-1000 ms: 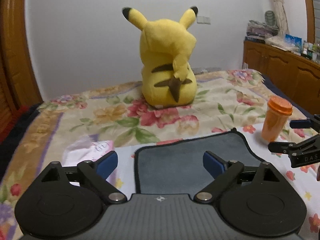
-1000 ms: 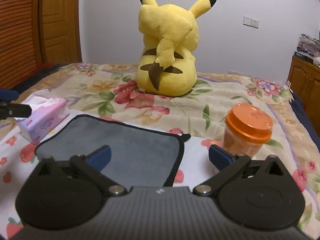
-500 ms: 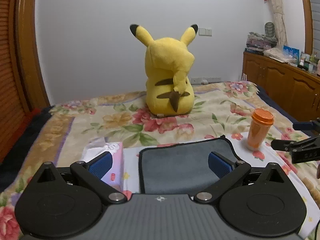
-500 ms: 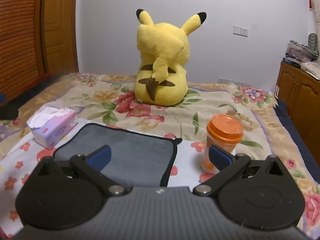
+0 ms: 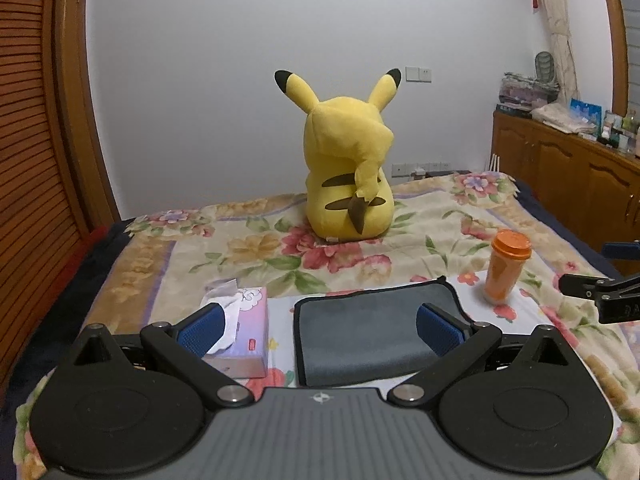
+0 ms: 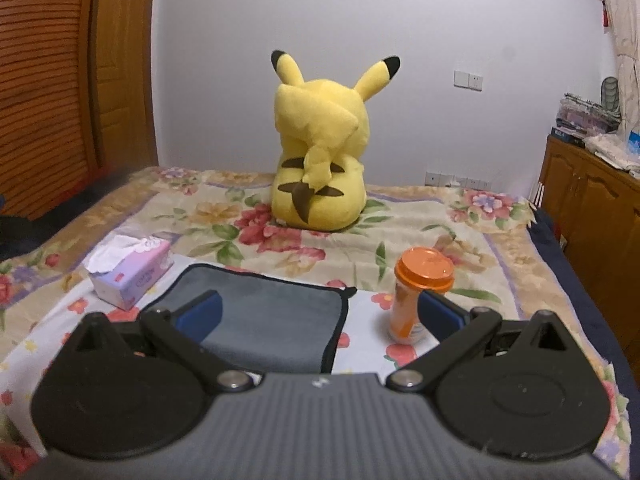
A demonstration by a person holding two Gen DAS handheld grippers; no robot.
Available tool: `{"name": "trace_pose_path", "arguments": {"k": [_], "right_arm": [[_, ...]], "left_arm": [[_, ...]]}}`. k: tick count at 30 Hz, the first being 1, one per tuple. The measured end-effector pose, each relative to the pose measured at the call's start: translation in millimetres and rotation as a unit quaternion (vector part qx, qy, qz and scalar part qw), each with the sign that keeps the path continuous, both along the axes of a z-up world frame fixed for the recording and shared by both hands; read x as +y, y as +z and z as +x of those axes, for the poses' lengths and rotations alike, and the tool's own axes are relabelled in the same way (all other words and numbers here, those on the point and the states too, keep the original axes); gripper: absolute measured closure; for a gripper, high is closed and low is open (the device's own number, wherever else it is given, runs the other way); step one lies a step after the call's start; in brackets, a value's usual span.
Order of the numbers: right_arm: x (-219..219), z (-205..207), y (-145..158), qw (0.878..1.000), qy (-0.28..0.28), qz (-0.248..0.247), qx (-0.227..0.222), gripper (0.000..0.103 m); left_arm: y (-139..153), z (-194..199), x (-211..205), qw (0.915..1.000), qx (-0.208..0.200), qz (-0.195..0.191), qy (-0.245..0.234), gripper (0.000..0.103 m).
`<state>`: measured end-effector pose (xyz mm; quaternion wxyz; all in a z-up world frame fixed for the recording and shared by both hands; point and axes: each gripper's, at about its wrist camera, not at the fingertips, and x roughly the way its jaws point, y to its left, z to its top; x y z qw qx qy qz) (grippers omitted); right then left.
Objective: Fold towel
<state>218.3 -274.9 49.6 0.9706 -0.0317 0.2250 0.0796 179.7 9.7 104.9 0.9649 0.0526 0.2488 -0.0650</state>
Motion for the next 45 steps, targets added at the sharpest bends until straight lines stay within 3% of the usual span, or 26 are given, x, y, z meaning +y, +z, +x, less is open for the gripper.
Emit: {"name": "trace_pose_path", "arguments": {"k": [9, 22, 45], "right_arm": [[5.3, -38.9, 6.5, 1.000, 0.011, 0.015, -0.001, 0.000], [2.0, -93.5, -13.6, 0.999, 0.010, 0.029, 0.022, 0.000], [25.3, -135.8, -71.6, 0.998, 0.012, 0.030, 0.048, 0.000]], "left_arm": [[1.5, -50.8, -8.6, 0.9999, 0.006, 0.000, -0.014, 0.000], [-15.4, -103.4, -18.0, 0.9996, 0.020, -0.006, -0.017, 0.000], [-107.3, -126.1, -13.5, 0.9956, 0.090, -0.026, 0.006, 0.000]]}}
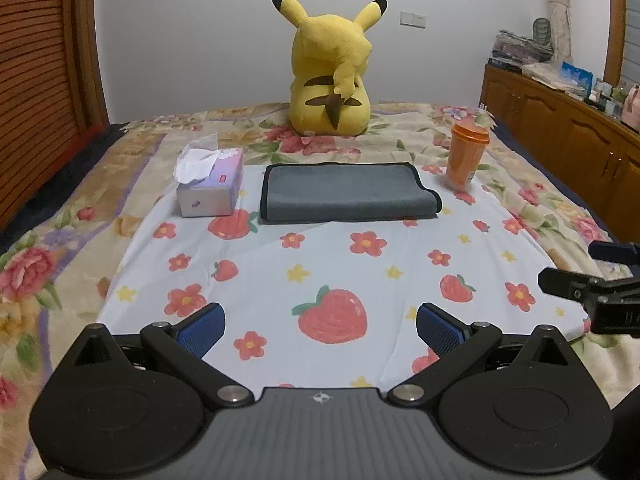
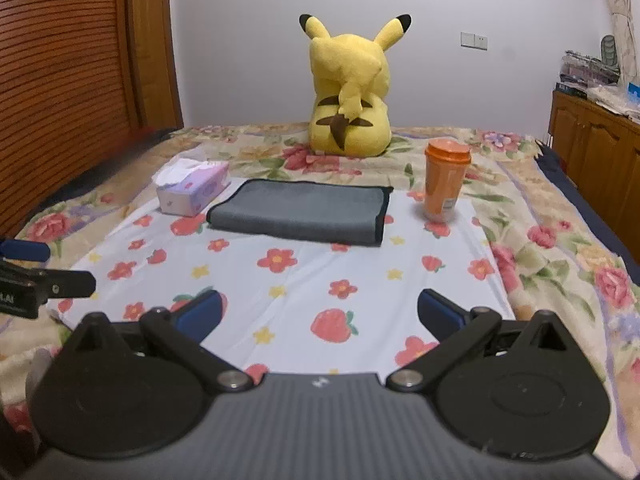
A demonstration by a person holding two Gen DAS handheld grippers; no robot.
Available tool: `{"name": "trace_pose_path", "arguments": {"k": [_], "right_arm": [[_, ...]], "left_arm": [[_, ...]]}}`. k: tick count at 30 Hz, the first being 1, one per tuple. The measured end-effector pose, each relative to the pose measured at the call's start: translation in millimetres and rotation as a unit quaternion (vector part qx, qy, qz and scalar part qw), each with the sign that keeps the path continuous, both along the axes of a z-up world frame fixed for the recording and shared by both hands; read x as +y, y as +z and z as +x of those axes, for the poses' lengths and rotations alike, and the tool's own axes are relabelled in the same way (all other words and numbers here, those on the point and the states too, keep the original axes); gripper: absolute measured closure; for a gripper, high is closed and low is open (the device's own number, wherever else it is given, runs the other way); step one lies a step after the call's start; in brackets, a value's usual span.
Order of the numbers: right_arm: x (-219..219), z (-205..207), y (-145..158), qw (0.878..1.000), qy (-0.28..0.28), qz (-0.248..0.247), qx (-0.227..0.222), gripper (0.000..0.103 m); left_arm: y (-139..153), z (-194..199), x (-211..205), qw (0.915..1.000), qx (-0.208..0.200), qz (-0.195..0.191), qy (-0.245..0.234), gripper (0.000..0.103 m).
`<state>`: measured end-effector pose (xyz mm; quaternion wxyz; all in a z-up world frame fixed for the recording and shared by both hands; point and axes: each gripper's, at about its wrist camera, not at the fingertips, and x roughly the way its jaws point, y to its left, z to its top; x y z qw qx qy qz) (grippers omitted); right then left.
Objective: Fold towel
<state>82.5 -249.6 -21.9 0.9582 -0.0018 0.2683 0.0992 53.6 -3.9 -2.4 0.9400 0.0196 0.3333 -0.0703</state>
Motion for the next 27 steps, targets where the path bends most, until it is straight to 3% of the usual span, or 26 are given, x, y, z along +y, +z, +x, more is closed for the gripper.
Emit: {"name": "trace_pose_path", "arguments": {"k": [15, 27], "right_arm": [[3.9, -3.5, -20.7, 1.000, -0.011, 0.005, 0.003, 0.000], [3.4, -6.0, -22.3, 1.000, -0.024, 0.001, -0.009, 0.000]], "left_arm": [[-27.3, -6.9, -15.2, 0.9998, -0.017, 0.010, -0.003, 0.000], [-19.9, -14.7, -7.0, 0.9985, -0.053, -0.001, 0.015, 0.000]]}}
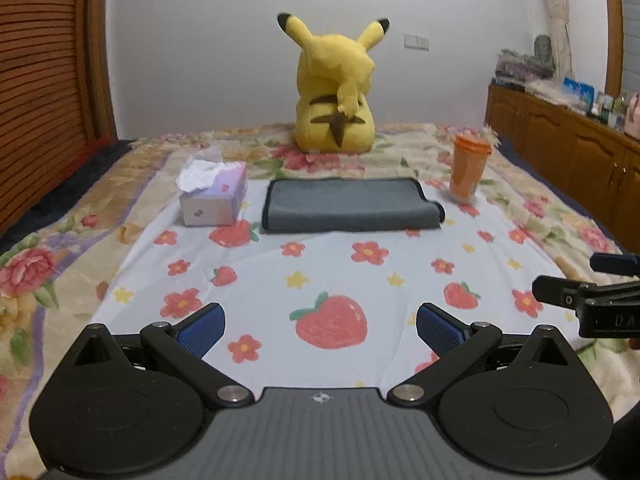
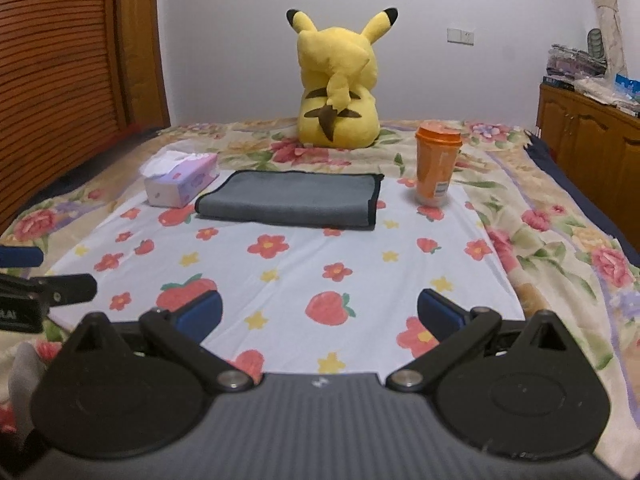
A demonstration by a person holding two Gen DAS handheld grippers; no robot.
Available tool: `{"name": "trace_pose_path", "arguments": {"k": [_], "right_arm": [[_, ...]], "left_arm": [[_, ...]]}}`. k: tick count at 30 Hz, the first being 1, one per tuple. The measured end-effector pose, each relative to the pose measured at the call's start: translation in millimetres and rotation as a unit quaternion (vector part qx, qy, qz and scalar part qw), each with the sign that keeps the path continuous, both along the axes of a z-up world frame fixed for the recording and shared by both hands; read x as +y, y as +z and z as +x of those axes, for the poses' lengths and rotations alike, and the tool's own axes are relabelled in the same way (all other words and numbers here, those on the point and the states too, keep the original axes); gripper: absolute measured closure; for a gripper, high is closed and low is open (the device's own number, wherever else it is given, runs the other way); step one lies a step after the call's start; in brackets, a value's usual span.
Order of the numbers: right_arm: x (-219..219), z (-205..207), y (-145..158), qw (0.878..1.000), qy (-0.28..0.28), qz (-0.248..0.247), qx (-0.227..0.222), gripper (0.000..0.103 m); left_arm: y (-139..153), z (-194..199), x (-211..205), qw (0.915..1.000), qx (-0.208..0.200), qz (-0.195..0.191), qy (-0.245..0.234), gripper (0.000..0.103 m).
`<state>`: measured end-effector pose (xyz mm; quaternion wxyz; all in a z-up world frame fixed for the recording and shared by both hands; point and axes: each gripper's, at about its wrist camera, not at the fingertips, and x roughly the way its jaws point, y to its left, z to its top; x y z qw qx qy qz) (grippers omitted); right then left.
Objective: Fold towel
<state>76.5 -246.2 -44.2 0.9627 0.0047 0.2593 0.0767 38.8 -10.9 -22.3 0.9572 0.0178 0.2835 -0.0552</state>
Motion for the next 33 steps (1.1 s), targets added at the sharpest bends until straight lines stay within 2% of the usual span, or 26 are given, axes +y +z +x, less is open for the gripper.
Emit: {"name": "trace_pose_path", "arguments": {"k": [15, 33], "right_arm": [[-6.1, -4.1, 5.2, 0.999, -0.013, 0.010, -0.032, 0.000], [-13.5, -12.3, 12.2, 0.996, -0.029, 0.027, -0.075, 0.000]], "left_arm": [[12.9, -8.0, 6.0, 0.9986, -0.050, 0.011, 0.015, 0.000], [20.6, -13.8, 9.5, 0.9968, -0.076, 0.010, 0.022, 0.000]]}}
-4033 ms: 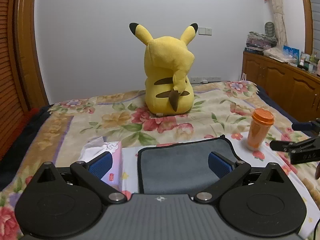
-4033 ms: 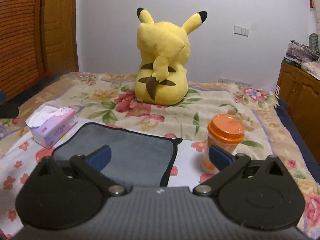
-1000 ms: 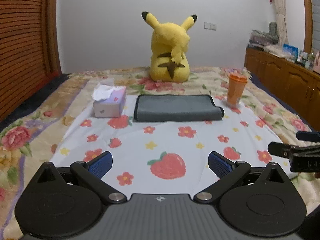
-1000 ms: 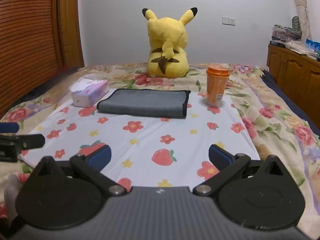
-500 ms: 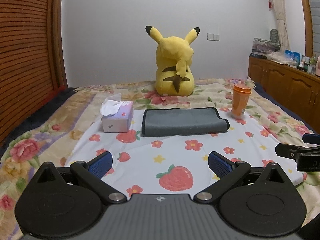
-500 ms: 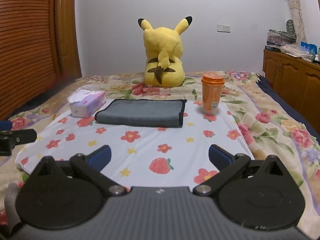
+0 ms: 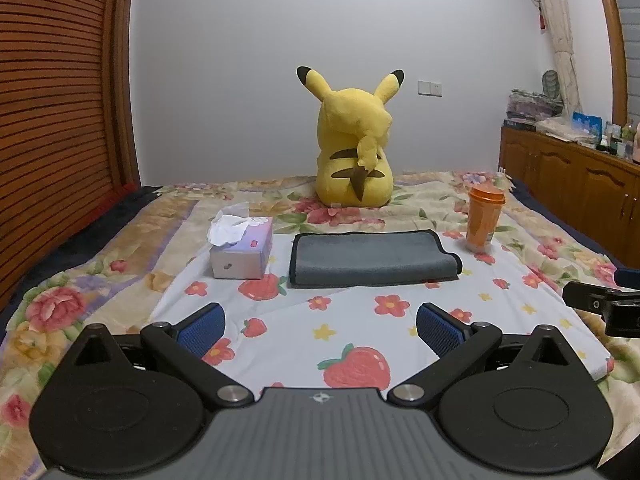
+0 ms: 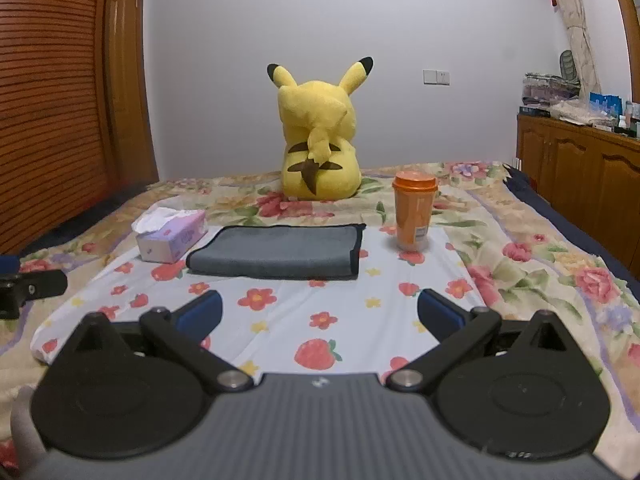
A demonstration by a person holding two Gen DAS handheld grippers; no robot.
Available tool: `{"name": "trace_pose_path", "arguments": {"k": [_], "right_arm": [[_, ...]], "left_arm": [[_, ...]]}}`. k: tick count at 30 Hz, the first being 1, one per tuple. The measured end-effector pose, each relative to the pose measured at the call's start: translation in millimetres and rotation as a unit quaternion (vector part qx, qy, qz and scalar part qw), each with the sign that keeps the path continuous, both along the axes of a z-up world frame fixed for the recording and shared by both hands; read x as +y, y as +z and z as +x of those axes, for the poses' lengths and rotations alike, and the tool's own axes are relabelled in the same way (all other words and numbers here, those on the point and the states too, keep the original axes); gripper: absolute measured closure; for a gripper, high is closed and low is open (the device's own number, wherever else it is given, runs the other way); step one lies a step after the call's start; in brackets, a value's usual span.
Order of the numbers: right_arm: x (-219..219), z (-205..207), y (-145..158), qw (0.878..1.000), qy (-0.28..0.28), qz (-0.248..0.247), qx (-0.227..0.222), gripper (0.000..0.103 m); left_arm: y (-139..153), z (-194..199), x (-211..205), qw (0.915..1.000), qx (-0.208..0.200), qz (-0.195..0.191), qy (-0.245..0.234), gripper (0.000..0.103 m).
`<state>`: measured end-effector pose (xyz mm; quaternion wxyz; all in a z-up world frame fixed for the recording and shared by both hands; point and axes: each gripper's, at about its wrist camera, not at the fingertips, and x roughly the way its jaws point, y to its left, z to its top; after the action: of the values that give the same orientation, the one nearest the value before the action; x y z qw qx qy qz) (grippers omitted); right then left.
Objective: Fold towel
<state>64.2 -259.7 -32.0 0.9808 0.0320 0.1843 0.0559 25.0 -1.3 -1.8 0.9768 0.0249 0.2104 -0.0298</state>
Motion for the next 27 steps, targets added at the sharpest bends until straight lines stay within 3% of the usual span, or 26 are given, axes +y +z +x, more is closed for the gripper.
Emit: {"name": "trace_pose_path", "arguments": {"k": [27], "right_arm": [[-2.4, -1.5, -1.0, 1.000, -0.004, 0.003, -0.002, 0.000]], "left_arm": [[-2.5, -3.8, -3.3, 0.9998, -0.007, 0.016, -0.003, 0.000]]}}
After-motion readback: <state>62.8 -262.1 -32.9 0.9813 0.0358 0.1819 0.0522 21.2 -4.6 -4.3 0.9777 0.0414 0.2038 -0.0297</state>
